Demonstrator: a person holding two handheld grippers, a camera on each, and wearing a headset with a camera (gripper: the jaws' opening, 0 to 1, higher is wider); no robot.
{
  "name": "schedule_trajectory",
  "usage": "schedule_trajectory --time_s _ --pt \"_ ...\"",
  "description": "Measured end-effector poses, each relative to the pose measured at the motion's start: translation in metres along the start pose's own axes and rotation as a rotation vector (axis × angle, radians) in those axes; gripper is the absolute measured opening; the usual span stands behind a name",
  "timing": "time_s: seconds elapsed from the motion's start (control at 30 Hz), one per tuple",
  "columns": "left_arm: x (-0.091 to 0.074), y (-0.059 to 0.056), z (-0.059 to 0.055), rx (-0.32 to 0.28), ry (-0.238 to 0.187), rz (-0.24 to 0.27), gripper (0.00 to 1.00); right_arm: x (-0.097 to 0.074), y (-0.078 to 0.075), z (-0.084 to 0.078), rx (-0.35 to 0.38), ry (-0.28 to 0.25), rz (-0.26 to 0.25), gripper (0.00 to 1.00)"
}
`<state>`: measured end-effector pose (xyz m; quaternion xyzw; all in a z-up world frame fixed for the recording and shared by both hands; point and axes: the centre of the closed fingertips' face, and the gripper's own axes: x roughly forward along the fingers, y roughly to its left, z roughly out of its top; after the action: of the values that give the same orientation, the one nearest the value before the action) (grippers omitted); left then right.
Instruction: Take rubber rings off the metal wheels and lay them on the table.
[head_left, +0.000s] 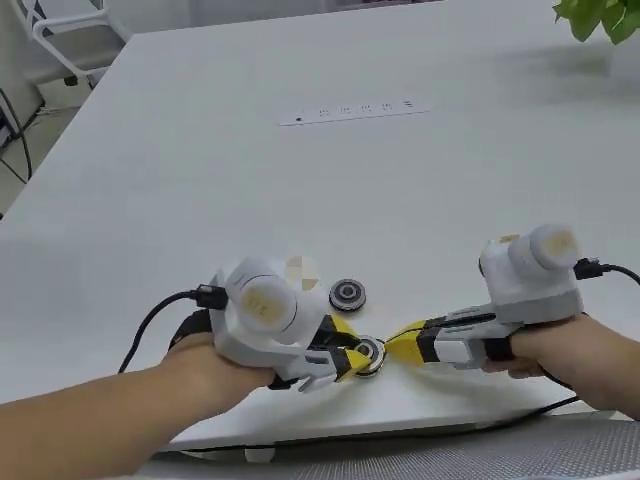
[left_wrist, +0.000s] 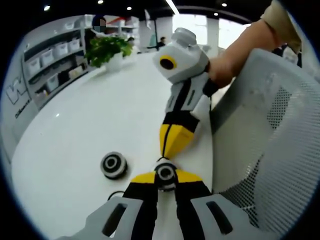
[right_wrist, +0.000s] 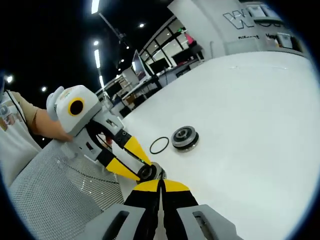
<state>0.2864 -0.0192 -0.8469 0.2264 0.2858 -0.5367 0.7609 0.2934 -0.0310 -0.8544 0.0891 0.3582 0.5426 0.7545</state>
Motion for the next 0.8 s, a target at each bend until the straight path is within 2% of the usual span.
schedule_trajectory --time_s 0.27,0.6,0.8 --pt "0.0021 0.0009 0.0015 -0.006 0.009 0.014 0.12 -0.0006 0.0052 0.0065 0.027 -0.041 0.022 0.00" --pt "0.0025 0.0015 0.0014 -0.011 0.009 0.016 0.12 -0.0011 0.0076 0.0079 0.065 -0.058 0.031 0.00" --pt "0.0025 0.0013 0.0013 -0.007 0.010 0.016 0.12 -0.0002 0.0112 0.0082 0.051 -0.053 0.037 0.00"
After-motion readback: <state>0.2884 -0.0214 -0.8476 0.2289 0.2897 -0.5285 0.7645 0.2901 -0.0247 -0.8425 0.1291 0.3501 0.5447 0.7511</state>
